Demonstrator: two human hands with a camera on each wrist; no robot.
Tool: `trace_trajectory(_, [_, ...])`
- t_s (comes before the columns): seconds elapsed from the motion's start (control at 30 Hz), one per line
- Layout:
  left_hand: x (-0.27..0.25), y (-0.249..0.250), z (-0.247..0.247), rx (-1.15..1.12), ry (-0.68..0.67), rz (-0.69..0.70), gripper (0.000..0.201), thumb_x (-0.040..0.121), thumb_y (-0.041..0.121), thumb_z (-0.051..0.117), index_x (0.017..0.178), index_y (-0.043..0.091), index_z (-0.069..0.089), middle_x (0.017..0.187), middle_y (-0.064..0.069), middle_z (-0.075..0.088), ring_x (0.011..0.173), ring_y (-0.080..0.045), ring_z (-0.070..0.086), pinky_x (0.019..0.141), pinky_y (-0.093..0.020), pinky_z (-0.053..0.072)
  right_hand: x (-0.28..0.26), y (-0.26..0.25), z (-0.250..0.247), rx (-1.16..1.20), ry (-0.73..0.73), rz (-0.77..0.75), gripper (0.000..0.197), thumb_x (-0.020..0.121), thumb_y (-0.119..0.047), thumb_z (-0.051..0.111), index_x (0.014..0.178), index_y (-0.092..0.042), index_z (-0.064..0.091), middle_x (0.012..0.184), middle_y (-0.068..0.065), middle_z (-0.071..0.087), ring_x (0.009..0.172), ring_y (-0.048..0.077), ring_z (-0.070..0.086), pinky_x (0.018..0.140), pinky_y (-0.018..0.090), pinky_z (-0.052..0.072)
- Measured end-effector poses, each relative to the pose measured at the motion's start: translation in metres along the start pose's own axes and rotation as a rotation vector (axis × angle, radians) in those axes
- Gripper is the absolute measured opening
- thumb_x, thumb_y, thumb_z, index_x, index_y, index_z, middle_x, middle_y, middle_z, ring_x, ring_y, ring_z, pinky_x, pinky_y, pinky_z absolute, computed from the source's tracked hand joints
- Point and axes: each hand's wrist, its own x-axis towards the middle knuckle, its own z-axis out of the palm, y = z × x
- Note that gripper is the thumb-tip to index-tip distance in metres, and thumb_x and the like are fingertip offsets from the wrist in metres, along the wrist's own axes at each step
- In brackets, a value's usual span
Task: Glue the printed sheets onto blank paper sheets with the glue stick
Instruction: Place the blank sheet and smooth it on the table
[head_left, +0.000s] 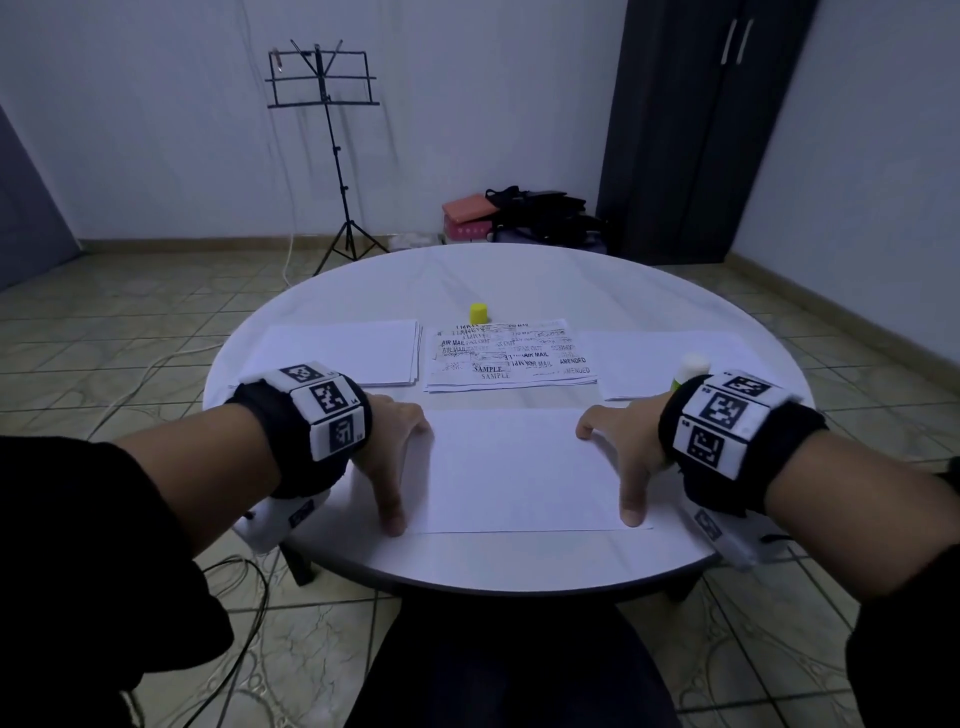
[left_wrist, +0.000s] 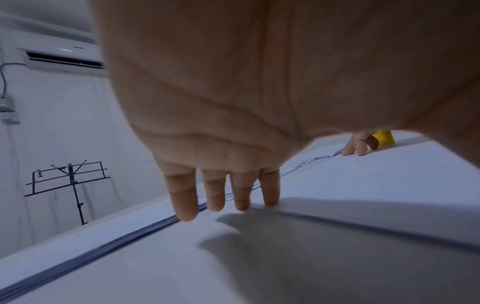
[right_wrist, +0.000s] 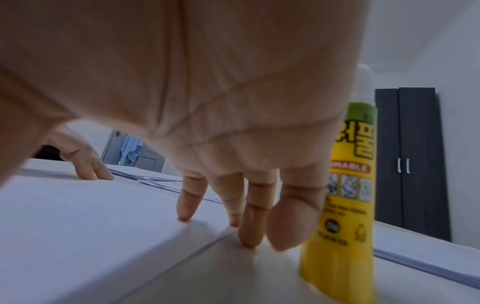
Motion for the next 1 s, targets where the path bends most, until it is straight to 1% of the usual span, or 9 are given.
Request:
trace_trajectory(0.13, [-0.002, 0.002, -0.002, -0.014, -0.024, -0.023, 0.124, 0.046, 0.059, 0.087, 0.146, 0.032, 0.018, 0.146, 0.004, 0.035, 0.127, -0.019, 0.044, 0.102, -0.033, 0.036, -0.004, 0.005, 0.002, -0.019, 0.006, -0.029, 0.105, 0.063, -0.030, 0.085, 0.144, -0.034, 0.019, 0.104, -0.007, 0.043, 0.116, 0.022, 0.047, 0.091, 0.029, 0.039])
trace_trajectory(0.2, [-0.003, 0.003, -0.003, -0.057, -0.017, -0.029, 0.129, 0.048, 0.056, 0.087, 0.148, 0.030, 0.010, 0.145, 0.003, 0.038, 0.126, -0.021, 0.046, 0.099, -0.031, 0.036, -0.005, 0.005, 0.003, -0.029, 0.010, -0.020, 0.105, 0.064, -0.030, 0.084, 0.145, -0.035, 0.018, 0.111, -0.004, 0.045, 0.116, 0.023, 0.047, 0.089, 0.029, 0.038])
trace_trajectory(0.3, [-0.003, 0.001, -0.004, -0.190, 0.002, -0.024, 0.139, 0.051, 0.055, 0.087, 0.150, 0.028, -0.007, 0.152, 0.009, 0.029, 0.135, -0.019, 0.038, 0.107, -0.032, 0.030, -0.007, 0.001, 0.002, -0.064, 0.013, 0.001, 0.105, 0.064, -0.029, 0.084, 0.145, -0.036, 0.017, 0.131, 0.001, 0.047, 0.119, 0.025, 0.047, 0.096, 0.035, 0.041])
trace_trajectory(0.37, [0.000, 0.000, -0.005, -0.291, 0.029, -0.017, 0.138, 0.052, 0.057, 0.086, 0.150, 0.030, -0.008, 0.151, 0.013, 0.030, 0.136, -0.016, 0.036, 0.111, -0.034, 0.028, -0.007, -0.001, 0.002, -0.084, 0.011, 0.015, 0.105, 0.064, -0.028, 0.084, 0.145, -0.035, 0.017, 0.134, 0.002, 0.046, 0.120, 0.026, 0.047, 0.098, 0.036, 0.041])
trace_trajectory(0.57, [0.003, 0.004, -0.004, -0.477, 0.122, 0.006, 0.117, 0.069, 0.042, 0.081, 0.151, 0.028, -0.001, 0.143, 0.007, 0.040, 0.125, -0.018, 0.047, 0.101, -0.027, 0.036, -0.005, -0.007, 0.006, -0.077, 0.000, 0.014, 0.108, 0.063, -0.022, 0.084, 0.147, -0.028, 0.017, 0.144, 0.000, 0.041, 0.127, 0.026, 0.045, 0.102, 0.042, 0.042])
trace_trajectory(0.7, [0.001, 0.005, -0.002, -0.571, 0.145, 0.043, 0.106, 0.076, 0.027, 0.078, 0.151, 0.024, 0.004, 0.140, -0.001, 0.042, 0.120, -0.021, 0.051, 0.098, -0.026, 0.041, -0.006, -0.009, 0.011, -0.083, 0.032, -0.007, 0.100, 0.060, -0.022, 0.083, 0.143, -0.022, 0.026, 0.137, 0.002, 0.046, 0.121, 0.027, 0.049, 0.097, 0.043, 0.046])
trace_trajectory(0.8, [-0.002, 0.004, 0.001, -0.694, 0.182, 0.058, 0.104, 0.075, 0.017, 0.078, 0.151, 0.030, 0.007, 0.144, -0.008, 0.037, 0.110, -0.027, 0.056, 0.095, -0.034, 0.046, -0.009, -0.006, 0.014, -0.016, 0.029, -0.002, 0.095, 0.064, -0.018, 0.081, 0.142, -0.022, 0.026, 0.135, 0.003, 0.046, 0.117, 0.028, 0.051, 0.095, 0.045, 0.049])
trace_trajectory(0.9, [-0.009, 0.004, 0.009, -0.981, 0.204, 0.049, 0.087, 0.075, -0.005, 0.073, 0.144, 0.027, 0.030, 0.114, -0.011, 0.047, 0.079, -0.026, 0.059, 0.078, -0.035, 0.056, -0.015, -0.002, 0.017, 0.050, 0.041, -0.003, 0.095, 0.068, -0.019, 0.079, 0.144, -0.024, 0.022, 0.137, 0.002, 0.044, 0.116, 0.026, 0.051, 0.095, 0.040, 0.049])
trace_trajectory(1.0, [-0.018, 0.003, 0.019, -1.127, 0.205, 0.038, 0.056, 0.077, -0.018, 0.063, 0.124, 0.012, 0.055, 0.092, -0.005, 0.047, 0.072, -0.020, 0.057, 0.056, -0.023, 0.057, -0.021, 0.001, 0.020, 0.118, 0.058, 0.010, 0.086, 0.073, -0.022, 0.076, 0.142, -0.027, 0.025, 0.126, -0.001, 0.048, 0.104, 0.020, 0.049, 0.088, 0.029, 0.048])
